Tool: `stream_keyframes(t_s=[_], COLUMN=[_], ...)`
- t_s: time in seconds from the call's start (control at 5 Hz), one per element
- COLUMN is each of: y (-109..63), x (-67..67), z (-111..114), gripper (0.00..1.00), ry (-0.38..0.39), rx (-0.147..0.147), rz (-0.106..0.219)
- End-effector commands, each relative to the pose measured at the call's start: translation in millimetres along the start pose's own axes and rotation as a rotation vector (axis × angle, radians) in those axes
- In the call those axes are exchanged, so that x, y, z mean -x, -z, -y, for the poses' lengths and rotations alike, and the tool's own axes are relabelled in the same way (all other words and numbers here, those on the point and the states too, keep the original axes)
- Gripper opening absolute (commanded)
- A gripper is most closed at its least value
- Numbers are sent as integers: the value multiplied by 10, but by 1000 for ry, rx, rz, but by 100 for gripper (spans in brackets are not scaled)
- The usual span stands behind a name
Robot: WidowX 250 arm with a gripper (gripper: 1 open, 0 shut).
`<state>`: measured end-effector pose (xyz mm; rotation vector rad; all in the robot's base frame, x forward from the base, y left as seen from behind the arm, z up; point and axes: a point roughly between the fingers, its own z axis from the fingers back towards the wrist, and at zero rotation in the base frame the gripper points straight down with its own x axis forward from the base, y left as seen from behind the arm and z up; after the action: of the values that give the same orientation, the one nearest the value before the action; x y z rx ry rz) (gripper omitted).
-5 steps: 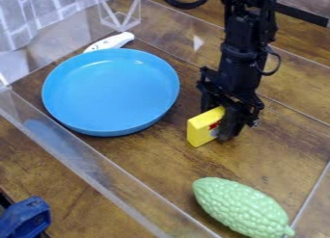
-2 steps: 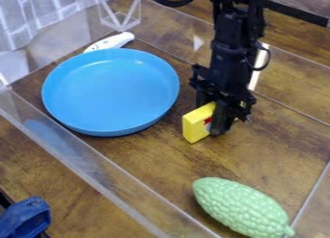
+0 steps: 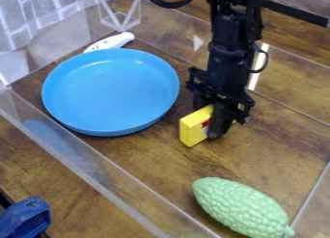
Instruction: Remove the white object from inside the blue tray and put it on the table
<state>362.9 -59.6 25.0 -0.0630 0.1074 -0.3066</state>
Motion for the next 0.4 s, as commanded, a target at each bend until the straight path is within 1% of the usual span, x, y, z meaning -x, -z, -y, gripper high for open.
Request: stream_keyframes(t_s=[0.0, 0.2], y=[-320, -363], x=[-27, -11], z=[92, 134], gripper=[0, 0], ry=[12, 10], rx=[-7, -4], rz=[75, 73])
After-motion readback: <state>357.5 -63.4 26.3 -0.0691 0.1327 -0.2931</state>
